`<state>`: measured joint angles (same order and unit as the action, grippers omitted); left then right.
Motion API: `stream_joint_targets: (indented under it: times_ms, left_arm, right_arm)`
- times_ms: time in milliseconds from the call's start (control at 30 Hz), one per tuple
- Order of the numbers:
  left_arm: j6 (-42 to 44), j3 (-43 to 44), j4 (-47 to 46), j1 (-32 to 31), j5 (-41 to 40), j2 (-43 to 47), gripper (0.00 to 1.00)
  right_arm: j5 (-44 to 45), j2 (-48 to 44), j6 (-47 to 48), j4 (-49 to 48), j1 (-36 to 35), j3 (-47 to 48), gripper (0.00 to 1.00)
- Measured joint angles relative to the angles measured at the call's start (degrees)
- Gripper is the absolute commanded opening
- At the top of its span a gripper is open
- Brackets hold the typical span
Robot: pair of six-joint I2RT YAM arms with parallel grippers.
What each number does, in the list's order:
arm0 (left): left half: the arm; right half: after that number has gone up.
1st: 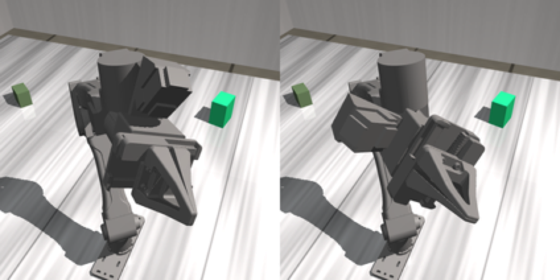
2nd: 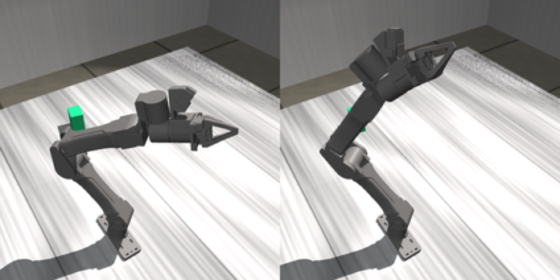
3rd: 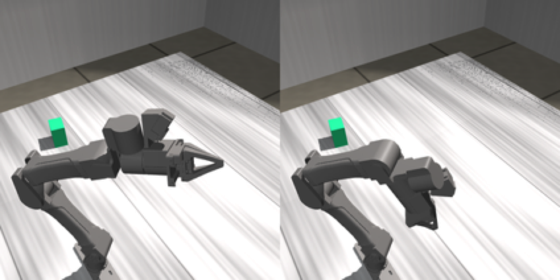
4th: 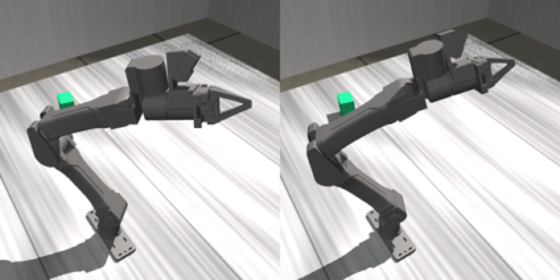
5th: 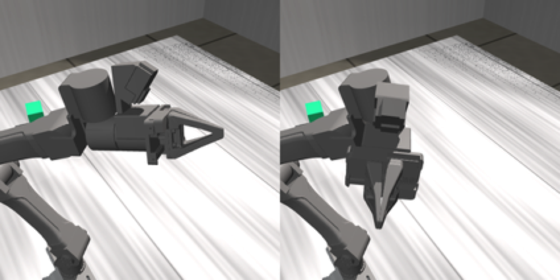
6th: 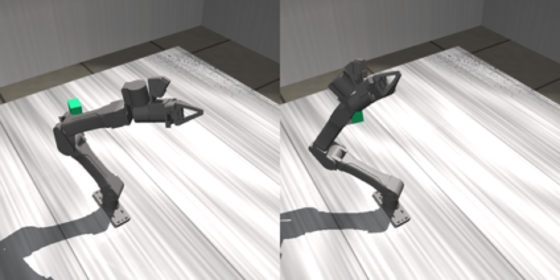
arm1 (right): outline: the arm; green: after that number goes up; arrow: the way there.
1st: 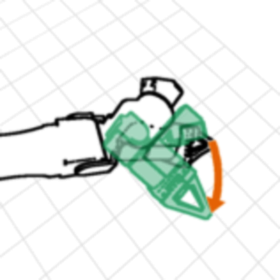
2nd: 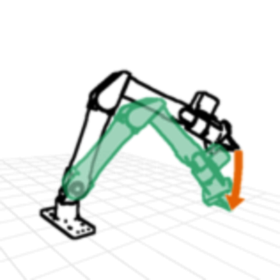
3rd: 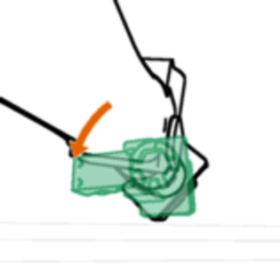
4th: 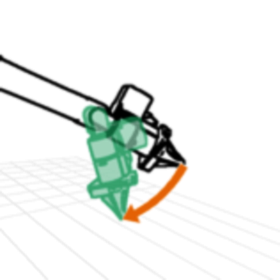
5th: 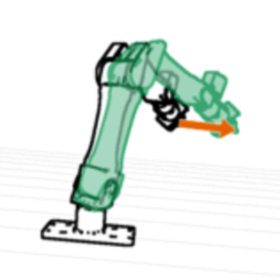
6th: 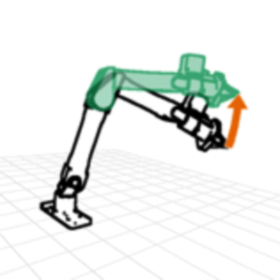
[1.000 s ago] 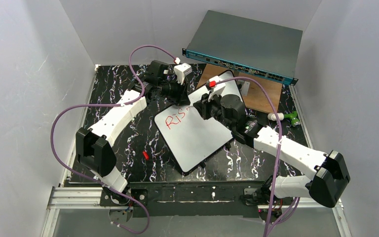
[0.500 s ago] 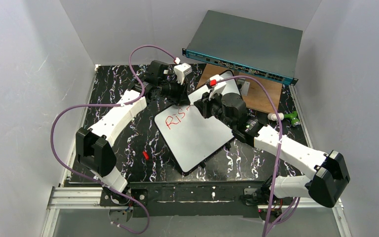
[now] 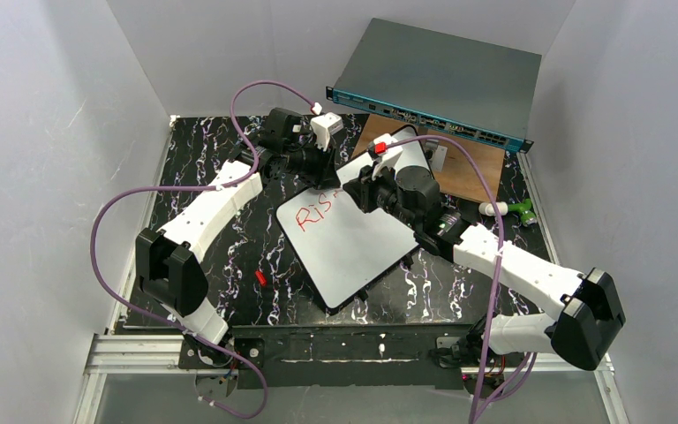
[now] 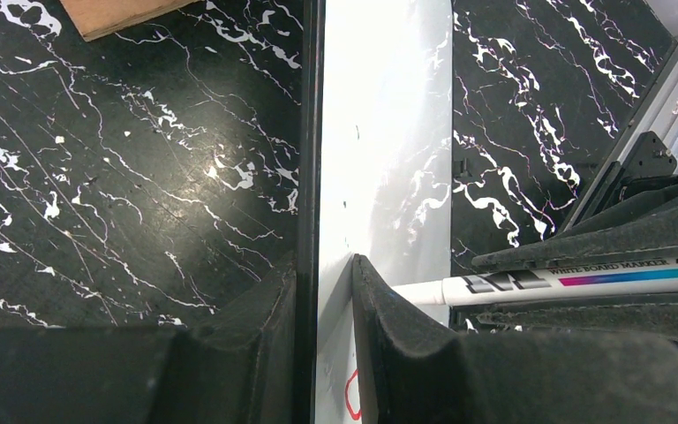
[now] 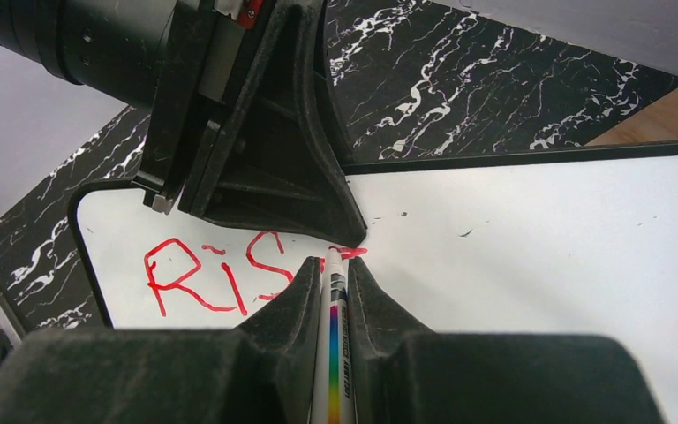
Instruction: Write a sentence on the whiteboard
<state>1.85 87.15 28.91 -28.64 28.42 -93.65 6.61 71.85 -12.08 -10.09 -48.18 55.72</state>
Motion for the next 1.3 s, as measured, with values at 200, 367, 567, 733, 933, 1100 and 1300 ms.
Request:
stream_joint_targets:
  times_ms: [200, 367, 567, 733, 933, 1100, 1300]
  left_arm:
    - [-0.1, 0.0, 0.0, 0.0, 0.0, -0.1, 0.00]
    - [-0.2, 0.1, 0.1, 0.0, 0.0, -0.1, 0.00]
    - [-0.2, 0.3, 0.1, 0.0, 0.0, -0.4, 0.00]
    - [-0.2, 0.4, 0.1, 0.0, 0.0, -0.5, 0.00]
    - [-0.3, 0.6, 0.2, 0.0, 0.0, -0.7, 0.00]
    - [-0.3, 0.6, 0.2, 0.0, 0.0, -0.7, 0.00]
    - [-0.3, 0.6, 0.2, 0.0, 0.0, -0.7, 0.00]
  right_arm:
    - [-0.8, 0.3, -0.2, -0.4, -0.1, 0.0, 0.01]
    - [-1.0, 0.3, -0.4, -0.4, -0.3, 0.0, 0.01]
    - [-0.6, 0.2, -0.7, -0.4, -0.3, -0.3, 0.01]
    - [-0.2, -0.5, -0.8, 0.1, -0.4, -1.3, 0.01]
    - [0.9, -1.1, -0.8, 0.9, -0.6, -2.0, 0.01]
    - [2.3, -1.4, -0.5, 1.8, -0.7, -2.1, 0.01]
    - [4.5, -1.9, 0.3, 3.7, 0.2, -2.1, 0.01]
